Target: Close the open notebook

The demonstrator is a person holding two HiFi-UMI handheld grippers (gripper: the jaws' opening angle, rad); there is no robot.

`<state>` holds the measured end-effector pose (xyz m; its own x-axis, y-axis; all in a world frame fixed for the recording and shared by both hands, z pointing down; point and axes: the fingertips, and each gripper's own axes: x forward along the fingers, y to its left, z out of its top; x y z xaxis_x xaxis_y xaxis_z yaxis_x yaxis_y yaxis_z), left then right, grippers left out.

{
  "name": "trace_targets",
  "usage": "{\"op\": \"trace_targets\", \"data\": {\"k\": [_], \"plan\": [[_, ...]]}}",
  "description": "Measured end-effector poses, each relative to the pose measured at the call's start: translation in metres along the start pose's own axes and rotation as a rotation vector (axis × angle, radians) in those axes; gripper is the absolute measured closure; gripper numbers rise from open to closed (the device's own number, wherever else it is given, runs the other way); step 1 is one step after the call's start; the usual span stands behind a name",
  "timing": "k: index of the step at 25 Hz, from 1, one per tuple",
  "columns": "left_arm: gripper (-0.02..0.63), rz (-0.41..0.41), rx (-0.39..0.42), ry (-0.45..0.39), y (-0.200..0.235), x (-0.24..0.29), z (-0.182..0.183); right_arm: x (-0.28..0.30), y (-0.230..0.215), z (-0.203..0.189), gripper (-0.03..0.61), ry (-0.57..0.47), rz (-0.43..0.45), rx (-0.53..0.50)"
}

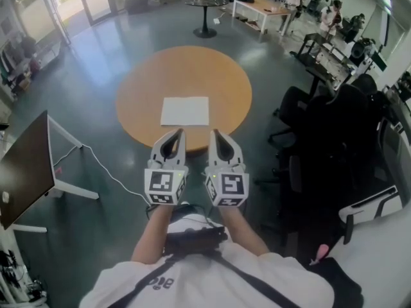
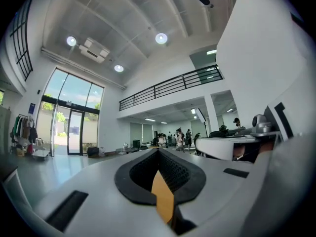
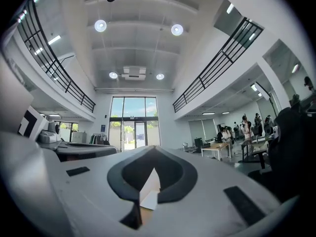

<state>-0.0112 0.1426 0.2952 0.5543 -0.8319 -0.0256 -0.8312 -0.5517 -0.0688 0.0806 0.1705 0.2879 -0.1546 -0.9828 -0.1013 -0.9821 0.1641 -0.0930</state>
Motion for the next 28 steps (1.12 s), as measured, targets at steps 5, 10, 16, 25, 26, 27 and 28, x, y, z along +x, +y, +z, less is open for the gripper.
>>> {"op": "trace_targets", "data": {"k": [5, 10, 16, 25, 26, 27, 28], "plan": [[0.604, -0.035, 0.008, 0.001, 0.034, 0.037, -0.005, 0.051, 0.001, -0.027, 0.557, 0.049, -0.004, 0.015], [0.604, -0.071, 0.018, -0.060, 0.066, 0.090, 0.007, 0.114, -0.010, -0.027, 0.557, 0.049, -0.019, -0.036], [0.604, -0.054, -0.048, -0.078, 0.112, 0.119, 0.000, 0.163, 0.013, -0.029, 0.557, 0.035, 0.000, -0.099], [0.604, -0.062, -0.083, -0.006, 0.139, 0.151, -0.040, 0.203, 0.018, -0.059, 0.557, 0.099, 0.007, -0.083], [0.604, -0.060, -0.083, 0.000, 0.142, 0.155, -0.043, 0.208, 0.017, -0.061, 0.557, 0.106, 0.009, -0.074], [0.604, -0.057, -0.085, 0.007, 0.145, 0.161, -0.046, 0.213, 0.014, -0.065, 0.557, 0.114, 0.013, -0.071], [0.604, -0.053, -0.089, 0.013, 0.148, 0.166, -0.048, 0.218, 0.011, -0.069, 0.557, 0.121, 0.018, -0.070]]}}
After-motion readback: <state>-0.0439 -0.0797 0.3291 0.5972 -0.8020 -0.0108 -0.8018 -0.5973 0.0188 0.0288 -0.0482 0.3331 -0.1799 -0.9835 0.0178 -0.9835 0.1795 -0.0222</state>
